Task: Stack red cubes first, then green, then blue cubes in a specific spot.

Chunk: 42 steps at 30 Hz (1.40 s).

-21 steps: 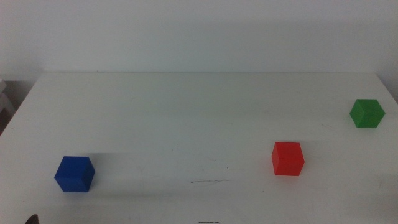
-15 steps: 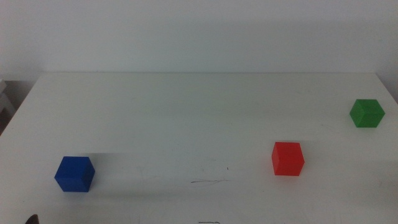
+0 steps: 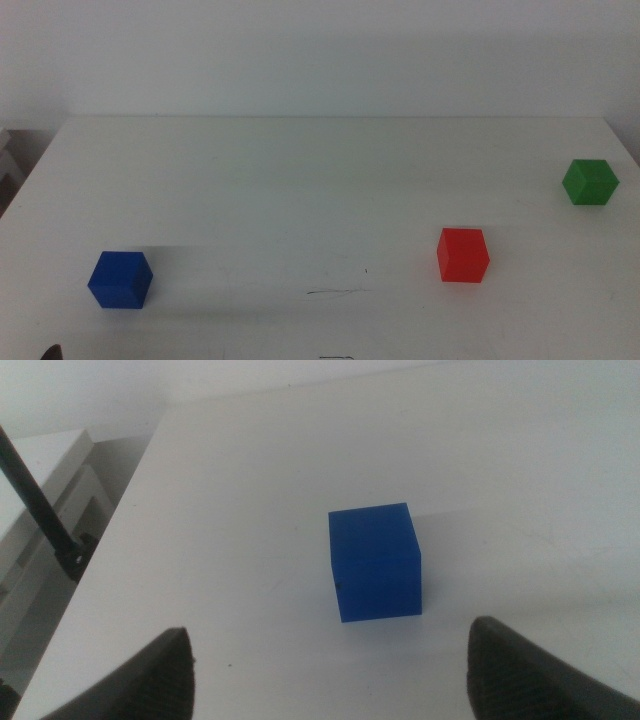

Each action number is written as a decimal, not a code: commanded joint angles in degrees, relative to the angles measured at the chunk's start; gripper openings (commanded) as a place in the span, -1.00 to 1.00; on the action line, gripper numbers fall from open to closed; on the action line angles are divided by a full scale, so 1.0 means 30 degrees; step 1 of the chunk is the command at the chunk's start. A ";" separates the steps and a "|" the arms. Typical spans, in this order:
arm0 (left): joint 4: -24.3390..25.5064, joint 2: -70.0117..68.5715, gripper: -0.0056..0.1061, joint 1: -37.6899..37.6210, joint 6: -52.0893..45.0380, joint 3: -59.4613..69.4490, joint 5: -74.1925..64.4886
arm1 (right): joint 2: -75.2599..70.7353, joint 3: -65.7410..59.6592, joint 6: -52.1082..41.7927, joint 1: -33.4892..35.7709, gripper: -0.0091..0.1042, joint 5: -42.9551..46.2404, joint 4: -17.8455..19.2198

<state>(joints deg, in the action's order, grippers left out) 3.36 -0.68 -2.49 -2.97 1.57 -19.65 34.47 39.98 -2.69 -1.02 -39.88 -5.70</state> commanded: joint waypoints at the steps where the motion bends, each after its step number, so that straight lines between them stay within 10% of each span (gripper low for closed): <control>1: -0.0186 -0.0490 0.77 -0.0066 0.0127 0.0001 0.1401 | 0.2113 0.2097 0.0092 -0.0119 0.82 0.0390 -0.0122; 25: -0.0186 -0.0490 0.77 -0.0066 0.0127 0.0001 0.1401 | 1.9179 1.4203 0.8077 0.6226 0.82 -0.8646 0.0794; 42: -0.0186 -0.0490 0.77 -0.0066 0.0127 0.0001 0.1401 | 2.2957 1.4569 0.8376 0.7498 0.82 -0.7326 0.2287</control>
<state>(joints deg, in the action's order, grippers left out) 3.36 -0.68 -2.49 -2.97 1.57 -19.70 105.72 81.94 22.45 21.43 -62.87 0.00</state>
